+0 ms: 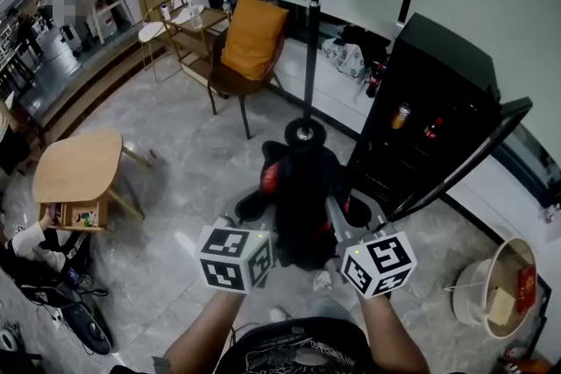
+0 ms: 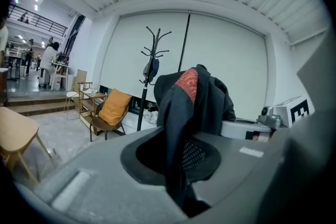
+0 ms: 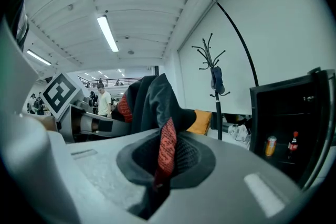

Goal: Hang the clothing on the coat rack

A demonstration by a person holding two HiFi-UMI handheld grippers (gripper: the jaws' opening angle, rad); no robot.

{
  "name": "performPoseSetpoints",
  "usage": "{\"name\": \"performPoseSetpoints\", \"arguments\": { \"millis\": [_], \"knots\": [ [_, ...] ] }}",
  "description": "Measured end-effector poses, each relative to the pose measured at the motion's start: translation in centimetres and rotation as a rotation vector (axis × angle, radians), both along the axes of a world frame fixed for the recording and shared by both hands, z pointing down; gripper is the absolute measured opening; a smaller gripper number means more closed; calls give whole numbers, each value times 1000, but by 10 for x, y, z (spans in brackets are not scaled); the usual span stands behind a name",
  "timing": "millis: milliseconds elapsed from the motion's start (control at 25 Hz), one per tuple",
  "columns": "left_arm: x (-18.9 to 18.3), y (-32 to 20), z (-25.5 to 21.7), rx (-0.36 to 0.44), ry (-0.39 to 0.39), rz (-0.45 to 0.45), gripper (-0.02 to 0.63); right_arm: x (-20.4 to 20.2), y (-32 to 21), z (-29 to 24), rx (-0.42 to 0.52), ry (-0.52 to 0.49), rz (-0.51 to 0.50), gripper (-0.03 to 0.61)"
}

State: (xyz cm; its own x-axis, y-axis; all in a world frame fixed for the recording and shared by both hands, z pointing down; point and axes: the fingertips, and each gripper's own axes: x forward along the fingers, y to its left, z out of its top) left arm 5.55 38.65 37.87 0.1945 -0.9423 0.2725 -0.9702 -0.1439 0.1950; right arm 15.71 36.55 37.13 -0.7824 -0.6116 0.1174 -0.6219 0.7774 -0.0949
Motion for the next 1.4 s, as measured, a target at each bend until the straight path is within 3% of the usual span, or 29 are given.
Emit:
{"name": "performPoseSetpoints", "arguments": {
  "millis": [880, 1240, 1400],
  "knots": [
    [37, -173, -12, 14, -35, -83, 32, 27, -171, -15, 45, -36, -105, 18],
    [47, -214, -21, 42, -56, -111, 32, 29, -208, -27, 154, -30, -172, 17],
    [48, -225, -23, 47, -63, -115, 32, 31, -223, -30, 128, -34, -170, 15]
  ]
}}
